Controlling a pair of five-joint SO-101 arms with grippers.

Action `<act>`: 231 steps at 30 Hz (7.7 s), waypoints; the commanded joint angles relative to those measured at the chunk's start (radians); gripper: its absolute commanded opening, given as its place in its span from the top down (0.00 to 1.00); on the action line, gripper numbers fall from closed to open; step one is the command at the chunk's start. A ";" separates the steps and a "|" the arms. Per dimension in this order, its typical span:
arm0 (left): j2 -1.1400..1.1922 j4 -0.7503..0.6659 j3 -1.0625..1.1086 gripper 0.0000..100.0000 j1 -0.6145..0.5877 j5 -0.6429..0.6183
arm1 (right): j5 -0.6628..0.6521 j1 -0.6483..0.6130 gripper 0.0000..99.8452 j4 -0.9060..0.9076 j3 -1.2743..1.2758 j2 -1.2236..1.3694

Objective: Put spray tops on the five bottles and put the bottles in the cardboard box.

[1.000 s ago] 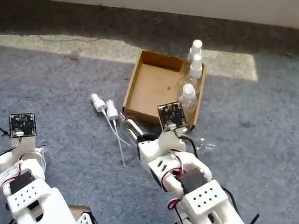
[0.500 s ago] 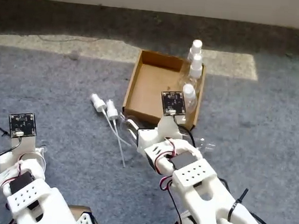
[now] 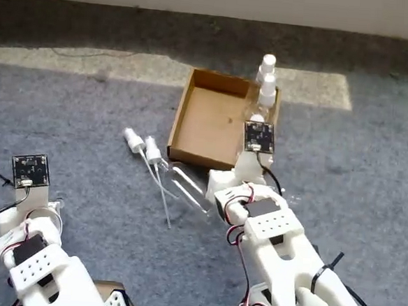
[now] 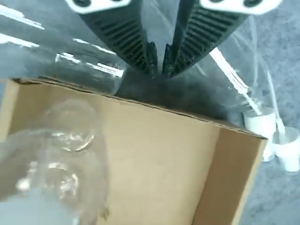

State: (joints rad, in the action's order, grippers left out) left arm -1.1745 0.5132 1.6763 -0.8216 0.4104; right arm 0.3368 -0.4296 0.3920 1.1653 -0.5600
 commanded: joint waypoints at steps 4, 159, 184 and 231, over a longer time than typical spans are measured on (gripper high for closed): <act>-0.005 0.006 0.016 0.74 0.019 0.002 | 0.000 0.094 1.00 -0.001 -0.031 -0.007; -0.001 0.006 0.016 0.74 0.016 0.002 | 0.273 0.705 0.78 0.294 -0.056 -0.042; -0.001 0.006 0.016 0.74 0.015 0.002 | -0.937 0.835 0.88 0.444 -0.285 -0.045; -0.001 0.006 0.016 0.74 0.015 0.002 | -0.959 0.995 0.74 0.610 -0.320 0.093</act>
State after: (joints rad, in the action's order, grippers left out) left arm -1.1745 0.5132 1.6763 -0.8216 0.4104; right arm -0.5639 0.5524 1.0150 0.8876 -0.4941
